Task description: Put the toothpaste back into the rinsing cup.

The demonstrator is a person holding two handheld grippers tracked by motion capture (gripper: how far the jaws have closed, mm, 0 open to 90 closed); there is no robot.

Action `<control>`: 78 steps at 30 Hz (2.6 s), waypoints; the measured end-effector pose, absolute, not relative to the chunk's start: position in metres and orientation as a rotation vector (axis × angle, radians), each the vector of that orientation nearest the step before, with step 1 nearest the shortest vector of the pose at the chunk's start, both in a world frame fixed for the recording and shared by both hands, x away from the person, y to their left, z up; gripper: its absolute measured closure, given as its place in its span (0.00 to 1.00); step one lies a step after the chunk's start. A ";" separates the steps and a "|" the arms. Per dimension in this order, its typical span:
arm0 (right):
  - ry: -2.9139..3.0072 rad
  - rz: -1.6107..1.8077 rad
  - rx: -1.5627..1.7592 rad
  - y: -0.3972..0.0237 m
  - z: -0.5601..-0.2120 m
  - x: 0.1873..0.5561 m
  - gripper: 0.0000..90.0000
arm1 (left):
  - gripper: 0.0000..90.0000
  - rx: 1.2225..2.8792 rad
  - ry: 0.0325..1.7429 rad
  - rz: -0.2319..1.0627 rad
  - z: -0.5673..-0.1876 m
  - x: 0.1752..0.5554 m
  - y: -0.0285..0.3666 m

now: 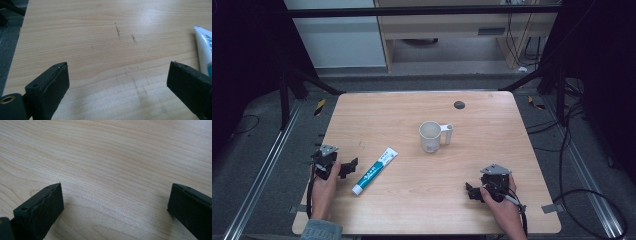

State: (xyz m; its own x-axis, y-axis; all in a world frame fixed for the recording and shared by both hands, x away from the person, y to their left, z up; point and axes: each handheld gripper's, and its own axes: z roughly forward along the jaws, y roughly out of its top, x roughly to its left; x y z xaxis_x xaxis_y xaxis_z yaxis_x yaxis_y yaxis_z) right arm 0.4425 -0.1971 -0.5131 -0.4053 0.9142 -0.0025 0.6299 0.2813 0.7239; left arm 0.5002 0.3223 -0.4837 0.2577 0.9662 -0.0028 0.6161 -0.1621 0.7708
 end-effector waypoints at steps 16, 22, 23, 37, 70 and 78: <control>2.138 0.915 1.388 -0.197 -0.513 0.442 0.00 | 0.04 1.898 1.364 0.711 -0.427 0.475 0.313; 2.137 0.915 1.390 -0.197 -0.513 0.443 0.00 | 0.04 1.991 1.292 0.692 -0.413 0.472 0.295; 2.138 0.917 1.390 -0.197 -0.513 0.443 0.00 | 0.04 2.009 1.279 0.686 -0.411 0.472 0.291; 2.138 0.914 1.390 -0.197 -0.513 0.445 0.00 | 0.05 2.318 1.194 0.646 -0.415 0.489 0.243; 2.137 0.917 1.391 -0.197 -0.513 0.445 0.01 | 0.50 2.458 1.195 0.415 -0.439 0.529 0.200; 2.135 0.916 1.393 -0.197 -0.513 0.445 0.01 | 0.55 2.471 1.221 0.379 -0.446 0.537 0.199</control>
